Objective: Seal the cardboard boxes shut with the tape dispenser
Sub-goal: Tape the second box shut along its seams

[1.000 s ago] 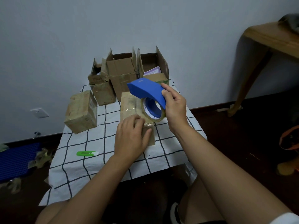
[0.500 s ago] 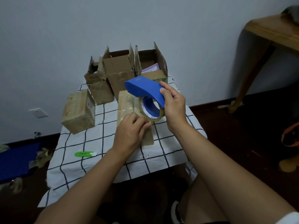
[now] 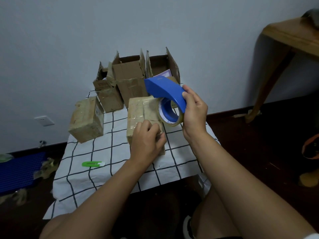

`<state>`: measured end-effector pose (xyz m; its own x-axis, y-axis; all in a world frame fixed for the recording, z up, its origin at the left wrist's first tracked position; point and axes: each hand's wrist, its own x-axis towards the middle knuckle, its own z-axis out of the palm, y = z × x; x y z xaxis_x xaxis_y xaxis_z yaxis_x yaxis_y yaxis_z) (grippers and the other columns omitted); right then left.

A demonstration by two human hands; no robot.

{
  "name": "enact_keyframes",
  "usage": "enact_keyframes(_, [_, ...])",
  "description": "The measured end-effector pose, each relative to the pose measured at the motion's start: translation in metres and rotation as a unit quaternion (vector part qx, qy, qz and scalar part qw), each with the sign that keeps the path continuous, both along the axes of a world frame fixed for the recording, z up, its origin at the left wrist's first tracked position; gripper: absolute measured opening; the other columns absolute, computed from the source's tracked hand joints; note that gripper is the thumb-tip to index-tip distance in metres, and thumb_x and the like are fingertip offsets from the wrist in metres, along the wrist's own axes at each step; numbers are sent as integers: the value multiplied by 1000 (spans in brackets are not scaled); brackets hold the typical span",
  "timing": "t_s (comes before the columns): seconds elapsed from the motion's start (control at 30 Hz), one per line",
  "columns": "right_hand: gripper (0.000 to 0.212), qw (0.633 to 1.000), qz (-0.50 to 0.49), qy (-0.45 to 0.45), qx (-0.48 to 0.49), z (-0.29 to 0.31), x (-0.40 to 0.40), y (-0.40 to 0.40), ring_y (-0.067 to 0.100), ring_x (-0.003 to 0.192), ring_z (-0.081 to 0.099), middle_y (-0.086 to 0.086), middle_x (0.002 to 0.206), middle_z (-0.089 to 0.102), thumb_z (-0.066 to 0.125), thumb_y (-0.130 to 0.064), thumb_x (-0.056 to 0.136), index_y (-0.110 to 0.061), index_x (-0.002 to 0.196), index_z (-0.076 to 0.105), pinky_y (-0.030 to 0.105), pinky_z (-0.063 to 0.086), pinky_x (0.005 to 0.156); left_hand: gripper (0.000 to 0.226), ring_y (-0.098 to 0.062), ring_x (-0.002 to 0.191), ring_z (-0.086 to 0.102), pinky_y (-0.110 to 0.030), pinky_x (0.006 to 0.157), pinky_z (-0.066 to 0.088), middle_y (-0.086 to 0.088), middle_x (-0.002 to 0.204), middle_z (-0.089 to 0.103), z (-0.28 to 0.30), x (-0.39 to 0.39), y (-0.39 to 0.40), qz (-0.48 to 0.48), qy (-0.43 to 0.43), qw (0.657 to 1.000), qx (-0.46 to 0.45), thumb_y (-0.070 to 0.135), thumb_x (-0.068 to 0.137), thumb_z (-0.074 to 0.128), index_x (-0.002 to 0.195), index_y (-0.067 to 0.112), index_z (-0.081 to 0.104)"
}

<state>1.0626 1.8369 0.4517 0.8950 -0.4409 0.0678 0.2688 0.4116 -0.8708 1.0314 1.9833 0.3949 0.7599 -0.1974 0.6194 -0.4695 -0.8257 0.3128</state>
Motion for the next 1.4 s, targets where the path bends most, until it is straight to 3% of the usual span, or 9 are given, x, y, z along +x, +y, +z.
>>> enact_keyframes(0.07, [23,1000,-4,-6,-3,1,-2,-5,10,104,68,-9,110,73,61,-16,94,-35,96,74,21,55,81,29,-22,73,40,-34,59,36,-4,77,46,-1,0,1,11,5,1000,-12,23,80,76,73,9,52])
enact_keyframes(0.23, [22,1000,-12,9,-14,4,-6,-5,13,106,68,-5,112,73,60,-15,96,-27,107,74,23,57,85,24,-21,72,37,-33,61,32,-7,75,46,5,-5,-18,10,-26,1000,-8,8,80,71,72,9,49])
enact_keyframes(0.53, [22,999,-11,-15,-29,16,-13,-9,12,110,67,-4,119,71,61,-19,95,-37,94,74,23,56,87,31,-24,100,54,-34,87,44,-6,108,61,3,-13,22,-24,8,1000,-10,35,91,63,106,8,68])
enact_keyframes(0.67, [23,999,-17,-4,-32,12,-14,-8,12,108,68,-7,116,72,62,-19,95,-37,91,75,21,56,82,33,-22,88,53,-30,79,34,0,91,63,3,-4,51,2,-19,999,28,42,94,52,90,13,67])
enact_keyframes(0.87, [24,999,-15,4,-50,8,-14,-1,12,101,69,-13,105,74,62,-20,95,-40,90,74,22,58,79,29,-19,83,45,-27,74,30,0,88,59,1,2,51,-26,-21,997,64,37,94,52,94,12,66])
enact_keyframes(1.07, [22,999,-16,9,-41,11,-13,1,13,102,69,-8,109,73,61,-19,96,-37,93,74,21,57,78,8,-29,78,51,-41,68,44,-6,85,62,13,4,54,-69,3,993,100,13,88,69,88,6,66])
enact_keyframes(1.2, [21,999,-26,-10,-29,18,-13,-5,13,106,68,-5,115,73,61,-18,95,-34,96,74,21,56,81,22,-30,100,60,-42,81,46,-4,109,67,20,4,86,-110,6,983,148,6,85,64,106,9,69])
enact_keyframes(1.27, [20,999,-33,-18,-16,22,-11,-9,13,106,69,-3,115,73,61,-19,93,-33,96,74,20,55,78,32,-25,114,57,-44,91,44,0,121,64,25,0,102,-100,33,981,163,13,85,57,116,15,66])
enact_keyframes(1.4, [20,999,-43,-18,1,27,-8,-8,13,107,68,-1,117,72,61,-17,94,-31,100,73,18,54,77,56,-20,118,48,-44,99,40,5,126,58,35,-5,78,-17,98,986,135,63,89,47,126,23,60])
